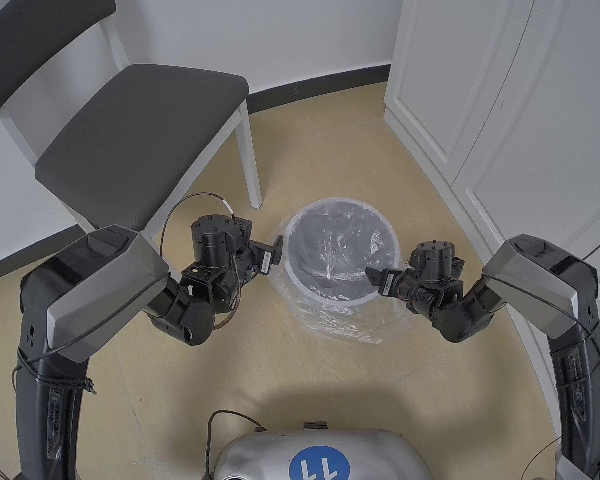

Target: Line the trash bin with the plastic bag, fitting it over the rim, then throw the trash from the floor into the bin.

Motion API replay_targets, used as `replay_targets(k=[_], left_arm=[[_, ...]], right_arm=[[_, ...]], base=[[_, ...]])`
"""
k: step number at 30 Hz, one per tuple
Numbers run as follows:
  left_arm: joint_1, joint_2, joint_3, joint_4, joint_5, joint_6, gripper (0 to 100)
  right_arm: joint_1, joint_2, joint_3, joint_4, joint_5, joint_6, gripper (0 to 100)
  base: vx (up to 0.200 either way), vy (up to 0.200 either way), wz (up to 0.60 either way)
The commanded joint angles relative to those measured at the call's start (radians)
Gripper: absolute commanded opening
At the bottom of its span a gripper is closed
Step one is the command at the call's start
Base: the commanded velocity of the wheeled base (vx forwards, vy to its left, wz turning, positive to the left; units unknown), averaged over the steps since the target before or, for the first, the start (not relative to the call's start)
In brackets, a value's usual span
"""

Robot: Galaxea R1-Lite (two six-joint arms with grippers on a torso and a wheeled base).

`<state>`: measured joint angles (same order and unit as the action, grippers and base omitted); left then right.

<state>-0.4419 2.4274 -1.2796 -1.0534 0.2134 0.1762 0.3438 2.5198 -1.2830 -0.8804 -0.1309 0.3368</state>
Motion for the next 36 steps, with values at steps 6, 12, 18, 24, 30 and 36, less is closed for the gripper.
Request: replay_targets(k=[6,12,18,24,30,36], left_arm=[[0.000,0.001,0.000,-0.002,0.000,-0.001,100],[0.000,0.001,0.000,-0.004,0.000,-0.001,100],[0.000,0.002,0.000,-0.004,0.000,-0.001,100],[0.000,0.002,0.000,-0.004,0.001,-0.001,100],[0.000,0.004,0.000,-0.004,0.001,0.000,100],[0.000,0.005,0.000,-0.004,0.001,0.000,100]], right_arm=[[0.038,-0.032,0.042,-0.005,-0.007,-0.004,100],[-0.003,-0.124,0.060,0.009,-0.007,-0.010,100],[-0.020,-0.177,0.073,0.011,-0.007,-0.012,100],[-0.037,-0.165,0.063,0.012,-0.007,-0.018,100],[-0.057,-0.127,0.037,0.012,-0.012,-0.062,100],[-0.060,-0.050,-0.016,0.051,-0.016,-0.065,100]], base=[[0.000,0.000,0.00],[0.000,0.000,0.00],[0.000,0.000,0.00],[0.000,0.000,0.00],[0.000,0.000,0.00],[0.000,0.000,0.00]])
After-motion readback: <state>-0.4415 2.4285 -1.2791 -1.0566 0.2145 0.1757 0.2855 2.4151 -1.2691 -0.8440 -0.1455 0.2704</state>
